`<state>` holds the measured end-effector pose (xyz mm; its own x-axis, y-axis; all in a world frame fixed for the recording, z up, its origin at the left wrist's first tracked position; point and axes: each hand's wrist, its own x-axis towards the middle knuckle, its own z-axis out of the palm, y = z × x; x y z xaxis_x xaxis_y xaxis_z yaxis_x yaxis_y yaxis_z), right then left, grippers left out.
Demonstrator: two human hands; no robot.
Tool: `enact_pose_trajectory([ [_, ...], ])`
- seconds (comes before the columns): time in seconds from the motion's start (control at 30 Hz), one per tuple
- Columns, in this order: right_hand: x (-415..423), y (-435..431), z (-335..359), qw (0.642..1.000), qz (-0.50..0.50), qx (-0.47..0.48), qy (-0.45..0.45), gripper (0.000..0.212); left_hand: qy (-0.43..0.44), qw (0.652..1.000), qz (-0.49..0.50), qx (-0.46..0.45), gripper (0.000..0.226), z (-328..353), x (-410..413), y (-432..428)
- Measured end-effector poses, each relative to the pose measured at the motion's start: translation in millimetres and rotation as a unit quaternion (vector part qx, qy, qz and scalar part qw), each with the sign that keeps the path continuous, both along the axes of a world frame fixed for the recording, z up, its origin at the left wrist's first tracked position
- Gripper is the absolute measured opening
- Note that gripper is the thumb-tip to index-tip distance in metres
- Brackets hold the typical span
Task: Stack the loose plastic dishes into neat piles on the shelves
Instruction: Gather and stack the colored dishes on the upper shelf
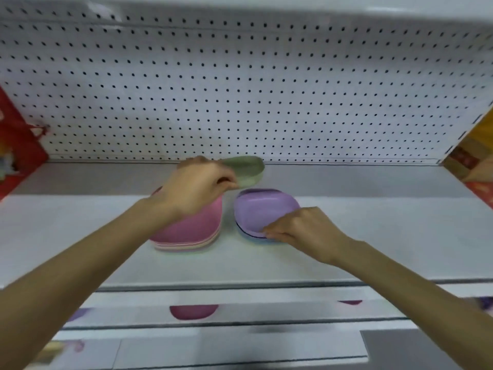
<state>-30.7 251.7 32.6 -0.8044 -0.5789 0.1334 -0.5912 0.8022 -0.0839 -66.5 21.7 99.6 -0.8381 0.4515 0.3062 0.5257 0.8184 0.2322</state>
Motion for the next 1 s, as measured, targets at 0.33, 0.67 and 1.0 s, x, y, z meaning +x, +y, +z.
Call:
enact_pose_trajectory([
  [0.33,-11,56,21,0.967,-0.063,-0.246,0.015,0.049,-0.001,0.994,0.044,-0.099,0.020,-32,16,46],
  [0.67,-25,72,10,0.958,0.024,-0.144,-0.247,0.102,-0.084,0.992,-0.016,-0.097,0.035,-54,42,78],
  [1.0,-38,51,5,0.979,0.031,-0.014,-0.203,0.091,-0.219,0.950,0.011,-0.224,0.068,-57,19,53],
])
